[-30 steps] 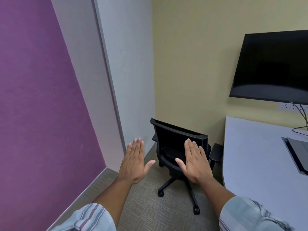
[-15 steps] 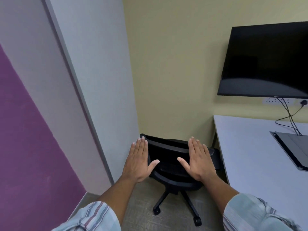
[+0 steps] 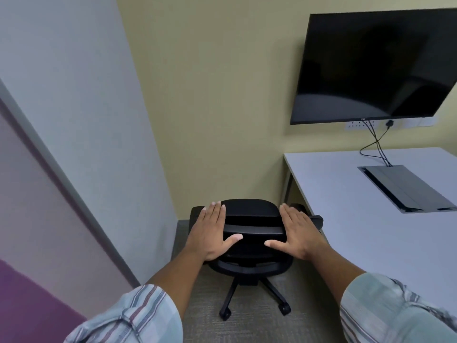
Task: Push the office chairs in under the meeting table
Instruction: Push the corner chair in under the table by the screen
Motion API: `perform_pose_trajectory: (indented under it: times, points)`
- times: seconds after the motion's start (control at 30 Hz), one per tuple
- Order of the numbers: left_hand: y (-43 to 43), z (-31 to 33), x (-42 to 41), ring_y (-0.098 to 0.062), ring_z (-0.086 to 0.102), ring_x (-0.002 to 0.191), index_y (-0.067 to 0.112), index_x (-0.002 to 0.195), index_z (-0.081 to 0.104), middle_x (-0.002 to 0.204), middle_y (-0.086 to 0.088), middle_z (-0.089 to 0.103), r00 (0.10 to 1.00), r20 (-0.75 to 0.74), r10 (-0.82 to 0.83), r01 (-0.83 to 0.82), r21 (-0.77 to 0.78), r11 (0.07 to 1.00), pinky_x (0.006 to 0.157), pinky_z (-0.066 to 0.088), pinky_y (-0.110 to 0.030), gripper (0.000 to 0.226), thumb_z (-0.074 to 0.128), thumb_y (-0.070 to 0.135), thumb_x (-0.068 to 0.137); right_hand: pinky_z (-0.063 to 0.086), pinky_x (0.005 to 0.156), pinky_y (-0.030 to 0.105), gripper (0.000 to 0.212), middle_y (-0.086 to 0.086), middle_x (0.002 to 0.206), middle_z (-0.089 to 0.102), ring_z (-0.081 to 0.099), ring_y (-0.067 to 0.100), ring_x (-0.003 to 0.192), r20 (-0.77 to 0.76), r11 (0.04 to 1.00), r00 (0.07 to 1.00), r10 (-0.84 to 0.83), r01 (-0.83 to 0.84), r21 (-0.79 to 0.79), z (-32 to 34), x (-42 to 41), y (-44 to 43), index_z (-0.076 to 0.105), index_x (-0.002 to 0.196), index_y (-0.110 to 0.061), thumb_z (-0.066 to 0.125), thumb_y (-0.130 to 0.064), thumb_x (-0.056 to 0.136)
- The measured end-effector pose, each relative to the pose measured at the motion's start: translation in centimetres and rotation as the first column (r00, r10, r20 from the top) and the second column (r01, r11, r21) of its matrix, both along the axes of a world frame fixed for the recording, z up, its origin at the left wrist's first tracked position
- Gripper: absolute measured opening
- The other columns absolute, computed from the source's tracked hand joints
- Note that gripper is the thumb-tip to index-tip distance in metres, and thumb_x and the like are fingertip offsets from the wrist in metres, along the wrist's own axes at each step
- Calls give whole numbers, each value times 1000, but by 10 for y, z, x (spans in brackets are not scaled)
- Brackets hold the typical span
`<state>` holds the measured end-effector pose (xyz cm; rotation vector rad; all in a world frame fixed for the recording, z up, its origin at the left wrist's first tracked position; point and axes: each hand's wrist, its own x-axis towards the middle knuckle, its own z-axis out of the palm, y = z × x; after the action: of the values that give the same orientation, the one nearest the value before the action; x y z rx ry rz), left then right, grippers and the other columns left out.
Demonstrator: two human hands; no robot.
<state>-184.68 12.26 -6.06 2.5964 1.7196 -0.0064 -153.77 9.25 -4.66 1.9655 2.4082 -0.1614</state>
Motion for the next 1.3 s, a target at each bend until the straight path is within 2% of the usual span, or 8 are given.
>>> perform_pose_trajectory:
  times: [0.17,0.4,0.53,0.63,0.9,1.03,1.2,1.3]
  points:
    - [29,-5,-1,-30,42,152,13,170,31,165,-12,49,995,-48,-86,88,39,995,132,23,-51,127,-13,96,85,10,134,46,124,7,177,24,22,26,162,62,998,998,-11,14,-55,0,2,11,16,170,-15,15,-102,82]
    - [49,-13,0,-27,65,121,19,147,61,130,-4,73,998,18,-53,51,59,997,112,45,-49,115,-5,94,91,35,124,49,131,7,165,49,47,27,149,43,995,999,11,-7,-102,-2,10,34,31,166,-17,-8,-103,75]
    - [52,-8,11,-25,69,105,22,122,71,109,1,75,1000,-4,-7,7,49,999,99,46,-47,116,-10,97,84,50,108,46,114,3,141,70,64,25,127,22,998,998,-55,55,-1,-7,22,40,58,149,-21,0,-97,87]
    - [56,-7,18,-22,69,105,23,125,72,109,4,76,1000,-8,-19,19,64,998,100,44,-47,105,2,94,92,54,93,41,101,-3,116,77,69,20,104,-1,993,996,-91,91,70,-13,30,38,70,123,-25,5,-95,90]
    - [69,-8,17,-18,70,95,28,126,74,100,9,76,996,-29,-87,90,118,989,91,49,-44,90,12,87,98,54,81,35,89,-7,80,68,62,14,74,-6,986,995,-98,98,135,-16,27,30,64,88,-28,1,-91,92]
    - [74,-7,18,-19,70,94,26,125,74,98,7,76,991,-23,-130,132,113,985,89,48,-43,84,17,84,101,53,85,38,91,-5,83,69,64,18,79,-5,979,991,-134,133,155,-20,27,23,67,93,-26,2,-90,94]
    - [82,-4,21,-15,54,73,28,101,72,75,12,58,983,-1,-184,183,88,979,85,52,-44,92,4,90,96,52,82,38,86,-7,76,64,60,13,72,3,970,983,-183,181,163,-19,23,12,61,84,-28,2,-89,94]
    - [88,-4,24,-14,56,74,29,102,73,76,13,58,976,29,-214,211,84,974,83,52,-44,88,9,88,98,53,81,39,85,-6,75,63,59,13,70,-12,961,975,-222,221,164,-21,22,7,60,82,-28,3,-89,95]
